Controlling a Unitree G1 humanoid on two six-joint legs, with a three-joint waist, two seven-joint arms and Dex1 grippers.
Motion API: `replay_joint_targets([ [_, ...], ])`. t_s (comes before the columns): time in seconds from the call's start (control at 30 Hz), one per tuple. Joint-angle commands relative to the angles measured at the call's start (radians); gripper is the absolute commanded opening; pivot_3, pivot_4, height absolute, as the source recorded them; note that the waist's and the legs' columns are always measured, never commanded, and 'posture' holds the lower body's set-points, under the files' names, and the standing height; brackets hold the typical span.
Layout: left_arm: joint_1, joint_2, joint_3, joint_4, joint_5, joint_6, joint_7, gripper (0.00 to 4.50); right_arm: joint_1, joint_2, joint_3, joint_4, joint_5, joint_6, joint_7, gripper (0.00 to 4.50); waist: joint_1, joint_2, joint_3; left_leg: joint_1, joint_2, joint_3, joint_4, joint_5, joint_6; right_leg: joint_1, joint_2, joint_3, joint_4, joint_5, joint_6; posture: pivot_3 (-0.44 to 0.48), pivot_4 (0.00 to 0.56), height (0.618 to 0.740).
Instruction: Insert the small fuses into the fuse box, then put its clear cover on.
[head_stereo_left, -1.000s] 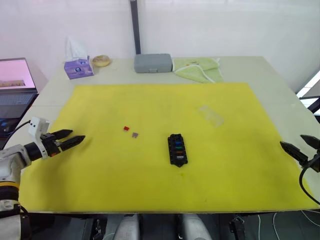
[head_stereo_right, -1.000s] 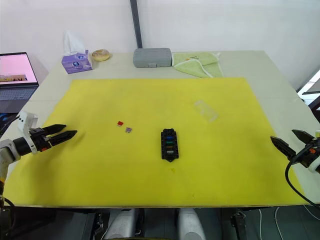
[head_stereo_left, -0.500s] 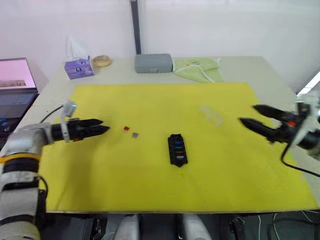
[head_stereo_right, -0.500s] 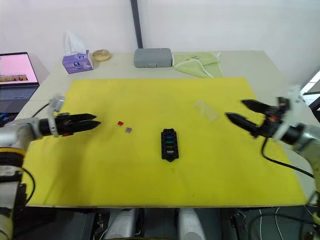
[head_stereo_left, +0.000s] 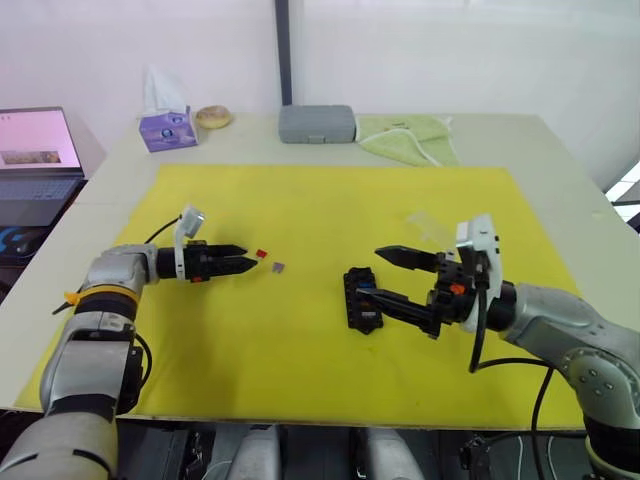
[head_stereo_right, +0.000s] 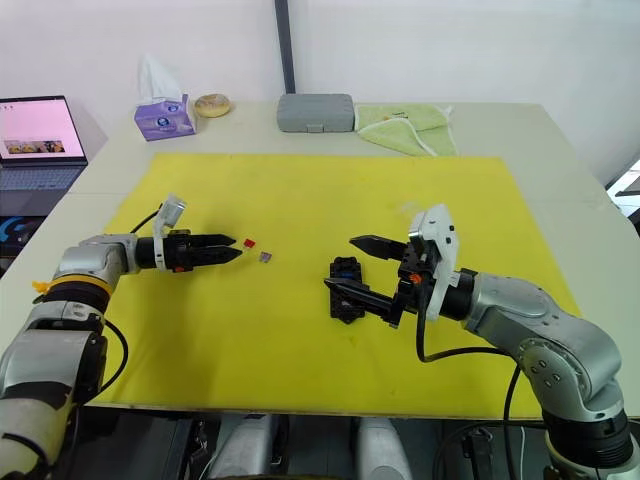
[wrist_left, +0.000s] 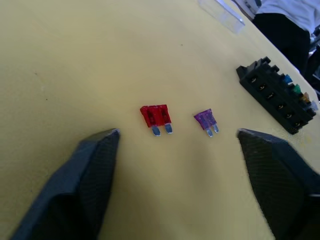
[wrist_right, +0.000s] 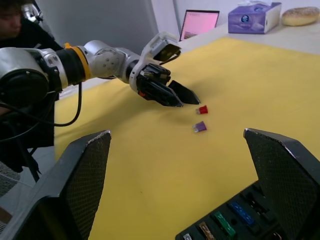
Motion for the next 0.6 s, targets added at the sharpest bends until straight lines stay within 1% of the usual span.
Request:
replay_joint_targets([
  [0.03, -0.015, -0.051, -0.019, 0.048, 0.031, -0.008, -0.008, 2.67, 0.001, -0.002, -0.014, -0.032, 0.009, -0.019, -0.012, 4.5, 0.005, 0.0, 0.0, 0.0, 0.0, 0.0, 0.0, 0.0, 0.001, 0.0, 0.0, 0.0, 0.0, 0.0, 0.0, 0.0, 0.15, 0.74],
  [0.23, -0.035, -0.098, -0.009, 0.093, 0.05, -0.026, -0.003, 2.67, 0.006, -0.007, -0.014, -0.032, 0.001, -0.021, -0.022, 4.5, 0.013, 0.0, 0.0, 0.001, 0.0, 0.0, 0.001, -0.001, 0.002, 0.002, 0.0, 0.0, -0.001, 0.0, 0.0, 0.0, 0.15, 0.74],
  [0.3, -0.045, -0.112, 0.001, 0.115, 0.054, -0.023, 0.021, 2.67, 0.009, -0.01, -0.014, -0.032, -0.004, -0.021, -0.025, 4.5, 0.013, 0.001, 0.0, 0.001, 0.0, -0.001, 0.001, -0.001, 0.002, 0.002, 0.0, -0.001, -0.001, 0.0, 0.0, 0.0, 0.15, 0.74],
  [0.4, -0.053, -0.119, 0.024, 0.146, 0.054, -0.022, 0.042, 1.82, 0.014, -0.013, -0.014, -0.033, -0.011, -0.022, -0.034, 4.5, 0.014, 0.001, 0.0, 0.001, -0.001, -0.002, 0.001, -0.001, 0.002, 0.003, 0.0, -0.001, -0.002, 0.0, 0.001, 0.0, 0.15, 0.74],
  [0.43, -0.054, -0.118, 0.031, 0.153, 0.054, -0.022, 0.045, 1.31, 0.016, -0.014, -0.016, -0.033, -0.013, -0.022, -0.035, 4.5, 0.013, 0.001, 0.0, 0.001, -0.001, -0.002, 0.001, -0.001, 0.002, 0.004, 0.0, -0.001, -0.002, 0.0, 0.001, 0.0, 0.15, 0.74],
  [0.47, -0.055, -0.118, 0.036, 0.158, 0.054, -0.022, 0.047, 0.94, 0.019, -0.015, -0.017, -0.032, -0.016, -0.022, -0.037, 4.5, 0.013, 0.001, 0.0, 0.001, -0.001, -0.002, 0.001, -0.001, 0.002, 0.004, 0.0, -0.001, -0.002, 0.0, 0.001, 0.0, 0.15, 0.74],
  [0.5, -0.056, -0.117, 0.042, 0.161, 0.052, -0.018, 0.046, 0.33, 0.023, -0.017, -0.016, -0.032, -0.025, -0.024, -0.038, 4.5, 0.013, 0.001, 0.0, 0.001, -0.001, -0.002, 0.001, -0.002, 0.003, 0.004, 0.0, -0.001, -0.002, 0.0, 0.001, 0.0, 0.15, 0.74],
  [0.53, -0.057, -0.116, 0.047, 0.164, 0.051, -0.016, 0.045, 0.04, 0.026, -0.019, -0.015, -0.031, -0.03, -0.025, -0.039, 4.5, 0.013, 0.001, -0.001, 0.001, -0.001, -0.002, 0.001, -0.002, 0.003, 0.004, 0.0, -0.001, -0.002, -0.001, 0.001, 0.0, 0.15, 0.74],
  [0.6, -0.058, -0.114, 0.057, 0.163, 0.049, -0.009, 0.041, 0.04, 0.025, -0.013, -0.013, -0.025, -0.043, -0.03, -0.048, 4.5, 0.012, 0.001, -0.001, 0.001, -0.001, -0.002, 0.001, -0.002, 0.003, 0.004, 0.0, -0.001, -0.002, 0.0, 0.001, 0.0, 0.15, 0.74],
])
